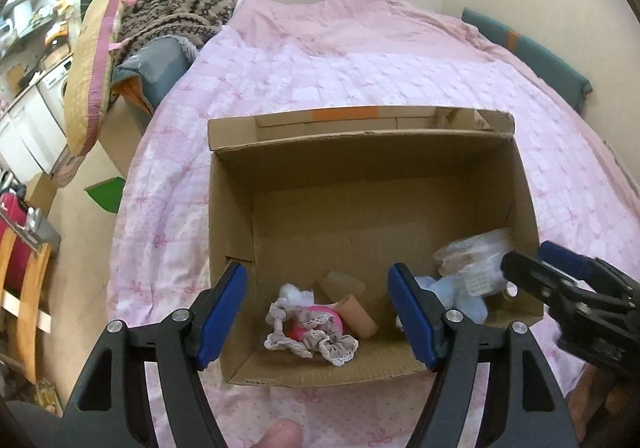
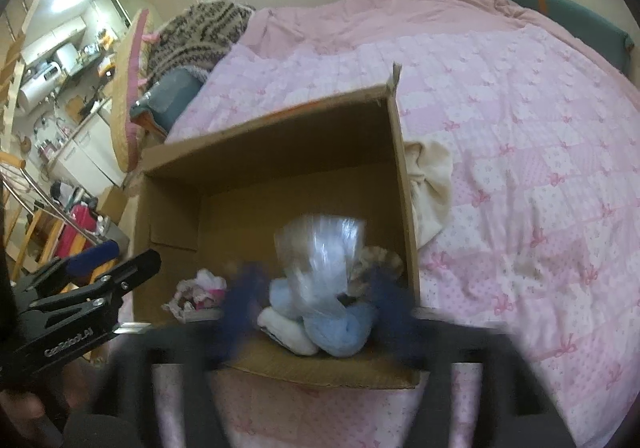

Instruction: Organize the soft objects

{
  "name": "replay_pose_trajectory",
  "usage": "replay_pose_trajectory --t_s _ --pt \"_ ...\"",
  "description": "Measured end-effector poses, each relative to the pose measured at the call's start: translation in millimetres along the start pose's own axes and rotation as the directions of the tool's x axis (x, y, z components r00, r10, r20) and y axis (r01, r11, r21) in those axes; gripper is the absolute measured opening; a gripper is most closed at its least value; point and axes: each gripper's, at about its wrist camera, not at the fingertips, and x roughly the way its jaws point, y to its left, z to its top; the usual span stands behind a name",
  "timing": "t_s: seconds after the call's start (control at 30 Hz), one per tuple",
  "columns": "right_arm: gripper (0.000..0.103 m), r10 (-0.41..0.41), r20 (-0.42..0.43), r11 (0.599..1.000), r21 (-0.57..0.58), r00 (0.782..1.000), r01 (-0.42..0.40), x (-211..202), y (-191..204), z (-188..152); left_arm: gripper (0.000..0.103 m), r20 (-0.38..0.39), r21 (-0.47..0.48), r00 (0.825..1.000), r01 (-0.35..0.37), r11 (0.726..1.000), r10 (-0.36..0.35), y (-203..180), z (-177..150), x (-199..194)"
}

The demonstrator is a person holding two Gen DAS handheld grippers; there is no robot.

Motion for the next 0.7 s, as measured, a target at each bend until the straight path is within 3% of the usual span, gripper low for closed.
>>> replay_pose_trajectory --t_s 0.1,0.2,0.33,0.5,0.57,0.7 --pt "0.086 0.002 0.06 0.999 -0.042 0.998 0.001 -14 7 1 0.072 0.014 -0.017 1.0 0.007 1.0 -0.007 7 0 -5" --pt "0.103 0.006 0.134 0.999 -0.05 0.991 0.001 -33 13 1 0.086 0.049 -0.007 0.998 -0.033 0.999 0.033 11 -1 -12" --pt "0.103 0.017 0.205 0.998 -0.063 0.979 -0.004 -61 28 7 0.096 0.1 -0.029 0.995 -0.007 1.0 0.01 21 -1 -28" --pt "0.103 0.01 0.231 0.999 -0.045 0.973 0.0 -80 37 3 0.103 0.17 -0.042 0.985 0.031 0.999 -0.023 34 -4 -53" --pt "0.103 0.002 0.223 0.999 -0.034 0.975 0.006 -84 37 -2 0.103 0.218 -0.026 0.976 0.034 0.999 -0.027 36 -9 -64" --pt "0.103 -0.014 0.218 0.999 -0.043 0.976 0.024 -90 42 -13 0.103 0.216 -0.014 0.976 0.039 0.999 -0.035 43 -21 -78"
